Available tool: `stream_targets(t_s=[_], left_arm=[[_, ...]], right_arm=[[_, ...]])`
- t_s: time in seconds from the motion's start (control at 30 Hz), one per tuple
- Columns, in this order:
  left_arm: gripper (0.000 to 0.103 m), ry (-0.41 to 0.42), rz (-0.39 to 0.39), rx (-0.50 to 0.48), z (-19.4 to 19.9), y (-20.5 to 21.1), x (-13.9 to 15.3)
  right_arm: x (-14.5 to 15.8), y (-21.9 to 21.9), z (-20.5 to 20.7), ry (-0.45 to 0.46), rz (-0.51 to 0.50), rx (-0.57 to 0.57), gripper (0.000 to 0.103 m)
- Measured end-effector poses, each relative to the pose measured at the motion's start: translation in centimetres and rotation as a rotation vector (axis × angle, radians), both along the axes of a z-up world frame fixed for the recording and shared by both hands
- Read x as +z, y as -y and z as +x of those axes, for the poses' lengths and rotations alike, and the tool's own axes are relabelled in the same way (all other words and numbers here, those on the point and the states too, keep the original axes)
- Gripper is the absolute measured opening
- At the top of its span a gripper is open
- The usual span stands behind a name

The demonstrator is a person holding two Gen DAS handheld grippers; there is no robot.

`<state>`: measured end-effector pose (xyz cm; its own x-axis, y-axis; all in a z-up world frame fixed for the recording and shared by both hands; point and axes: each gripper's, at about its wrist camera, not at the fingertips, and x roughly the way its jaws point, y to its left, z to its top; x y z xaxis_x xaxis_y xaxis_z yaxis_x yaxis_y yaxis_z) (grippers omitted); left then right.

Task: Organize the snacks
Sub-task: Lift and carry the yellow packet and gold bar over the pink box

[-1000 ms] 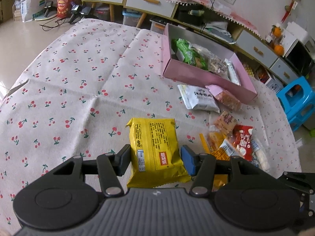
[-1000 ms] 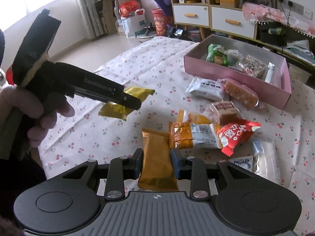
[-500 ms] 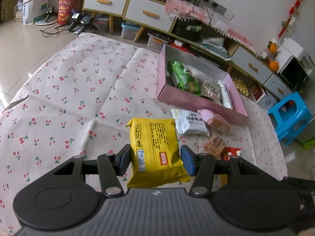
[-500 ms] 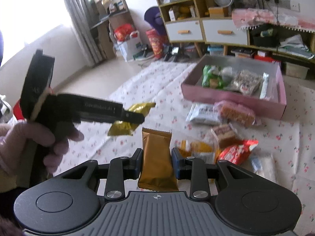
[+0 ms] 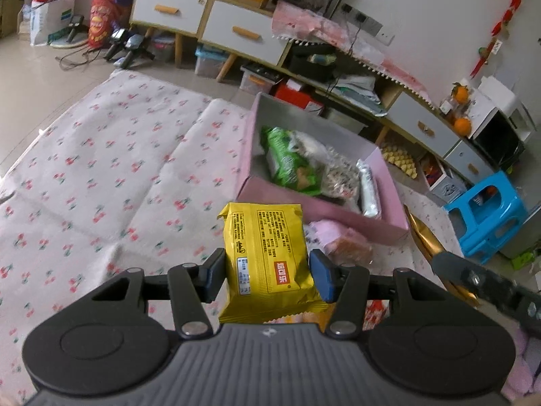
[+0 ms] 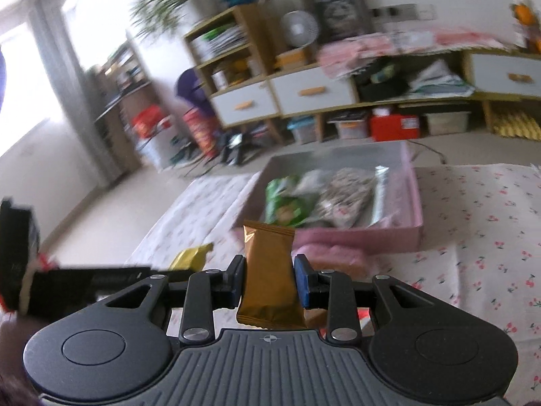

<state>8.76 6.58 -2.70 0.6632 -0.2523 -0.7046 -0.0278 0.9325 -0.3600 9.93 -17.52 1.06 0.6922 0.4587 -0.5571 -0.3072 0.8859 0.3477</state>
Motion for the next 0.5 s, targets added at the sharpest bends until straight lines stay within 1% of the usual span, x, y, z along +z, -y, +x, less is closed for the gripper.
stream_targets(t_s=[0.07,0.2,0.33,0.5], left_arm=[[0.049,0.019,0.002,-0.006,0.6,0.6,0.1],[0.049,0.058,-0.019,-0.012,2.2,1.6,0.6],[0.049,0.107,0.013,-0.018,3.8,2.6,0.9],[0.049,0.137,0.042,-0.018,5.3,3.3,0.8]], right_arm=[[-0.2,0.6,1.1,-0.01,0.024,-0.045,0.03],[-0.7,1.3,3.2,-0.017,0.059,-0.128,0.03],[-1.0,1.8,5.0,-0.017,0.089,-0.199,0.03],[-1.5,2.5,7.1,-0.027,0.138,-0.263,0.03]])
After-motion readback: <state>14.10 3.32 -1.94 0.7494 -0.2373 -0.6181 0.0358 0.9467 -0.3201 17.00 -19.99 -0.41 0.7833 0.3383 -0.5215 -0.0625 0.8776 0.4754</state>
